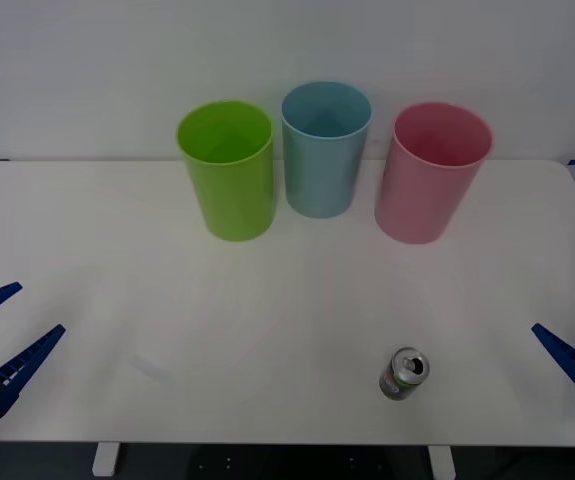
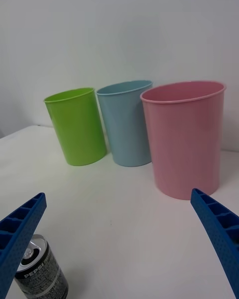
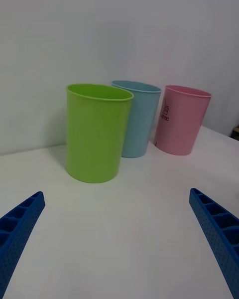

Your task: Grasp the object on the table and drop it into the matching bin: aluminum can to the light blue bin, PET bottle to the pink bin.

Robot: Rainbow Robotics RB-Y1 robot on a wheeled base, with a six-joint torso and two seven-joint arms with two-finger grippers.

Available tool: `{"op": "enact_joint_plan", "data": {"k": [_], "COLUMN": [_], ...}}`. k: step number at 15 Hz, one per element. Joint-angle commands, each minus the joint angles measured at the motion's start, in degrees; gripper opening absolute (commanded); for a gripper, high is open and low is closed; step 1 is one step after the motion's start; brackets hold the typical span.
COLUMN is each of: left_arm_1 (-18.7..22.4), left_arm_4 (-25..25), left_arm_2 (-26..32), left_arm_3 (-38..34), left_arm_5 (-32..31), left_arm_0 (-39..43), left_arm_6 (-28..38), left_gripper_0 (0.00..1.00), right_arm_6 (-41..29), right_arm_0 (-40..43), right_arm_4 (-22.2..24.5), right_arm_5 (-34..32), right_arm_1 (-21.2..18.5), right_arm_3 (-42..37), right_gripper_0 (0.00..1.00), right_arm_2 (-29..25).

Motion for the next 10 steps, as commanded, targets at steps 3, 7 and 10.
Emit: {"op": "enact_joint_plan", "data": {"k": [3,7,10], "left_arm_1": [0.0,0.0,0.0], "left_arm_4": [0.0,0.0,0.0], "left_arm_2": [0.0,0.0,0.0], "left_arm_3": [0.0,0.0,0.0], "left_arm_5": [0.0,0.0,0.0], "left_arm_0": [0.01,0.01,0.01], "left_arm_6": [0.0,0.0,0.0], "left_gripper_0": [1.0,1.0,1.0], "right_arm_6": [-0.08,0.53,1.41], "right_arm_0": [1.36,3.91,5.58], "right_arm_4": [-1.39,-4.38,-4.99], "right_arm_5": [-0.14,-0.14,-1.72], "right_arm_1": [0.15,-3.02,-4.07], "right_arm_3": [0.61,0.61,0.61], "right_gripper_0": [1.0,1.0,1.0], "right_arm_2": [0.12,1.35,1.44]}}
